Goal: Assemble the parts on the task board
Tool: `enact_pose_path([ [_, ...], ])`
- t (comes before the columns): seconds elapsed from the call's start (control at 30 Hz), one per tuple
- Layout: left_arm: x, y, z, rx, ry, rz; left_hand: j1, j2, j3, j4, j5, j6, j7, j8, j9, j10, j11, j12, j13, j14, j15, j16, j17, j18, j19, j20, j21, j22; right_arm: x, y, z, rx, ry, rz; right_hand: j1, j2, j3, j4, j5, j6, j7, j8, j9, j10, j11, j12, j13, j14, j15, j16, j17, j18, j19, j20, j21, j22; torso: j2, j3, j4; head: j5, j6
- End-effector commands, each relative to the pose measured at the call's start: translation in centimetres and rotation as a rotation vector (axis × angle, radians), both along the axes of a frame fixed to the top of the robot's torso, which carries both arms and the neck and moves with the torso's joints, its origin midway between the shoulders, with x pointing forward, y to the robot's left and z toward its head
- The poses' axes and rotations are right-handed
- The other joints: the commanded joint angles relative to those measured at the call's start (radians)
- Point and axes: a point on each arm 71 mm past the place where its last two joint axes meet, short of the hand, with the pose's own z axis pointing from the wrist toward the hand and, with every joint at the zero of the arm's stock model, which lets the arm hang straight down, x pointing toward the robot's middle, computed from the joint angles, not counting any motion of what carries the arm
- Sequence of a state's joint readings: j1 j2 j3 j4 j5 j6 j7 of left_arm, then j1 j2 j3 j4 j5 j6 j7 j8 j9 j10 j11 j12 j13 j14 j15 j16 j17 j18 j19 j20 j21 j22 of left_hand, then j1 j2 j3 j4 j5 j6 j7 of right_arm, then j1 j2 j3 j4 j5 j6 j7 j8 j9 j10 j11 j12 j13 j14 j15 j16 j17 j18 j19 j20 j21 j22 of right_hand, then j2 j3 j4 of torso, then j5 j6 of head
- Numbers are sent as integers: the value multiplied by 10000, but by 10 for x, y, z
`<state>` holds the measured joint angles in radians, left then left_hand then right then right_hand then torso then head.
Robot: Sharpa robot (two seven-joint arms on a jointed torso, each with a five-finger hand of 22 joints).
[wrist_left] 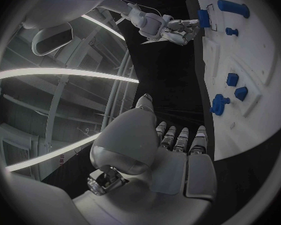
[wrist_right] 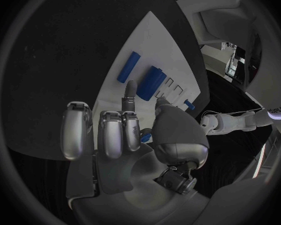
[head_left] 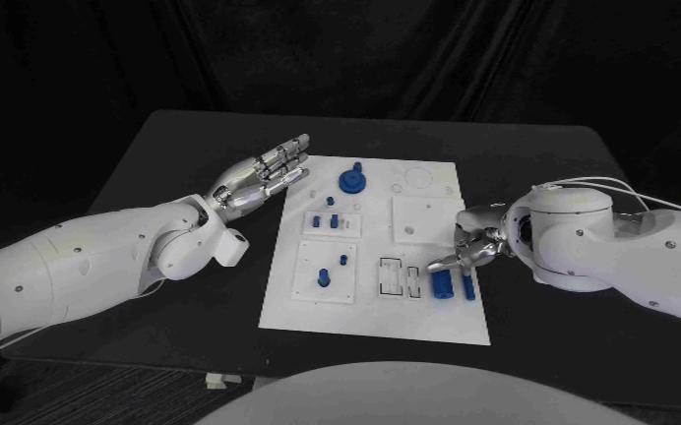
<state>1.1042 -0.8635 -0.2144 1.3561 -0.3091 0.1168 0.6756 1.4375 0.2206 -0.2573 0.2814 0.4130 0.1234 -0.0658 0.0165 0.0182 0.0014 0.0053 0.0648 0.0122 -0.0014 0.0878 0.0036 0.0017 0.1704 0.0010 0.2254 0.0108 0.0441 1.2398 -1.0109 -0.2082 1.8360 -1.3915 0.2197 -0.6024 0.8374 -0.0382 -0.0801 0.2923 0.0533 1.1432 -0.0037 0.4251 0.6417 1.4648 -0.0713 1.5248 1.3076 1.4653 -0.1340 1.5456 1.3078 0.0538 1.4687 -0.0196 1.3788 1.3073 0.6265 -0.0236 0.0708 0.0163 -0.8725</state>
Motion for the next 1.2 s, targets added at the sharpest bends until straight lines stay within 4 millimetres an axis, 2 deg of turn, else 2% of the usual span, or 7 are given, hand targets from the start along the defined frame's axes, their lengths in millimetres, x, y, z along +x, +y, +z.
enact_pose_path([
  [0.03, -2, -1, 10, -1068, -938, -204, 92, 3, 71, -13, 79, 8, 47, 33, 13, -27, 84, -34, -8, 14, 98, -36, -17, 79, 14, 90, -45, 16, -1, 1, -2, -170, 39, -5, -196, -45, -66, 1, -43, 22, 46, -258, -171, 648, 91, -39, 1890, 986, 41, 69, 2253, -121, 441, 18, 83, 2090, 2, 1, 0, -6, -2],
  [0.43, -2, -1, 8, -1036, -733, -344, 176, 27, 120, -26, 134, 51, 95, 39, 20, -26, 147, -32, -7, 14, 214, -36, -17, 80, 20, 183, -39, 43, -1, 4, -7, -21, 140, -66, -375, -10, -298, -17, -45, 140, 100, -682, -466, 625, 142, -63, 1844, 975, 59, 48, 2202, -129, 438, 36, 160, 2101, -3, 1, -3, 1, -2],
  [0.77, -3, -3, 7, -1029, -534, -518, 260, 58, 180, -46, 200, 193, 246, 66, 41, -15, 365, 32, 5, 14, 344, -36, -17, 82, 30, 318, -33, 69, -1, 10, -16, -155, 400, 41, 1220, 212, -255, -586, 376, -66, 287, -1485, -884, 489, 296, -192, 1626, 919, 152, -89, 1914, -95, 360, 124, 52, 2052, 0, 2, -2, -12, -2],
  [0.9, -3, -3, 6, -1016, -431, -597, 283, 77, 212, -39, 260, 538, 654, 148, 88, -1, 373, 79, 12, 14, 382, -36, -17, 86, 36, 378, -31, 68, -1, 12, -19, -240, 528, 116, 2021, 327, -17, -1071, 899, -254, 365, -1754, -959, 451, 364, -220, 1564, 906, 207, -121, 1843, -99, 361, 175, 83, 2057, -1, 1, -3, -3, -2],
  [0.97, -3, -3, 6, -1013, -410, -613, 283, 78, 213, -38, 265, 547, 661, 151, 89, 0, 374, 78, 12, 14, 384, -36, -17, 86, 37, 380, -30, 77, -2, 12, -20, -261, 560, 133, 2370, 340, 119, -1320, 1626, -317, 385, -1847, -958, 432, 380, -232, 1536, 897, 226, -142, 1796, -94, 350, 195, 66, 2050, 1, 1, -4, -1, -2],
  [1.07, -3, -3, 6, -1009, -380, -635, 292, 88, 226, -39, 302, 446, 606, 128, 71, 4, 485, 97, 15, 14, 422, -36, -17, 87, 42, 414, -26, 92, -2, 13, -21, -266, 593, 152, 2437, 366, 165, -1380, 2039, -395, 409, -1920, -960, 417, 401, -242, 1514, 895, 241, -147, 1783, -88, 338, 208, 42, 2041, 0, 3, -2, 1, -2],
  [1.2, -3, -3, 6, -1004, -350, -655, 293, 92, 230, -38, 313, 441, 603, 127, 71, 6, 505, 106, 17, 14, 428, -36, -17, 87, 42, 421, -26, 91, -2, 14, -22, -117, 588, 94, 2826, 437, 445, -1656, 3463, -558, 438, -2091, -981, 384, 422, -263, 1470, 888, 267, -163, 1747, -72, 306, 234, -24, 2019, 0, 1, -1, 14, -2],
])
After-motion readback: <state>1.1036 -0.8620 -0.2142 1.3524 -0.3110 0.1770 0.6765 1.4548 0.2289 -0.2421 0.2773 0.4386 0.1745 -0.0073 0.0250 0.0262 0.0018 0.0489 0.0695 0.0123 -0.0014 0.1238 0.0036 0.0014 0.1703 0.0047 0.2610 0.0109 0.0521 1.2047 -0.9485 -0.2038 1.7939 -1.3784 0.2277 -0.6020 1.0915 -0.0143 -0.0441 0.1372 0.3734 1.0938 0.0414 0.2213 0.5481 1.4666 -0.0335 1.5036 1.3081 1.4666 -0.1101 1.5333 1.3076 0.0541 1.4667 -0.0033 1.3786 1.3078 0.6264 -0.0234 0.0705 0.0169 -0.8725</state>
